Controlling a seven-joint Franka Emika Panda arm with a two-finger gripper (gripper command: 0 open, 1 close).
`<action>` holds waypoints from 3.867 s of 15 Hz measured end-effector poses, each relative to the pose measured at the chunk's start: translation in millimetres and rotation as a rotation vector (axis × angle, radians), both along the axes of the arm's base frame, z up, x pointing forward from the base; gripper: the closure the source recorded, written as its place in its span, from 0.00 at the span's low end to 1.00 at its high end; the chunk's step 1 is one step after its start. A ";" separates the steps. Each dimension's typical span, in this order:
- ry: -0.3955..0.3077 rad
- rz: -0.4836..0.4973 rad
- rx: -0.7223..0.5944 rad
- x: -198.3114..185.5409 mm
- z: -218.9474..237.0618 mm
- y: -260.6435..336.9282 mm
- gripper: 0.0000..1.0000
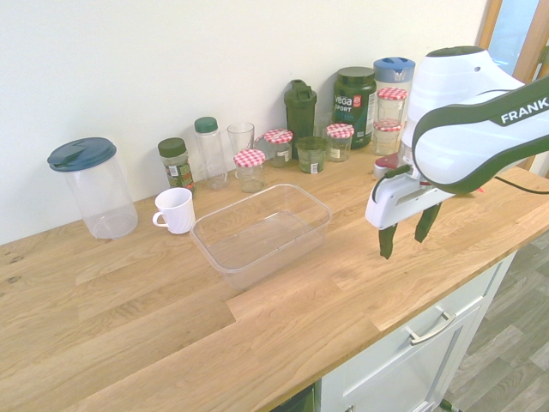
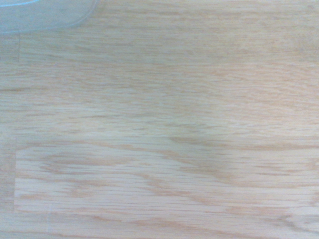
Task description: Put the chip bag into the container
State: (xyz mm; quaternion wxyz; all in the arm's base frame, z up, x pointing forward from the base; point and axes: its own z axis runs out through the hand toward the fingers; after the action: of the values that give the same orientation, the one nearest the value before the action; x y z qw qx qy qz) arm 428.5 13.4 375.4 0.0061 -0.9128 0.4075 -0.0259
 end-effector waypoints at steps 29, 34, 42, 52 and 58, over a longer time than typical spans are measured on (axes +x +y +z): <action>-0.184 -0.153 -0.614 69.7 -33.0 -209.9 1.00; -0.182 -0.132 -0.617 70.2 -38.9 -212.4 1.00; -0.171 -0.128 -0.617 69.4 -43.3 -215.0 1.00; -0.186 -0.117 -0.605 82.6 -35.1 -203.2 1.00; -0.252 -0.130 -0.576 98.0 15.2 -180.4 1.00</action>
State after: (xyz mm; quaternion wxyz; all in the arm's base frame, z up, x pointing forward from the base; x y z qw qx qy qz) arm 526.5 -167.0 390.6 -0.2037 -0.8389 0.4368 -0.2531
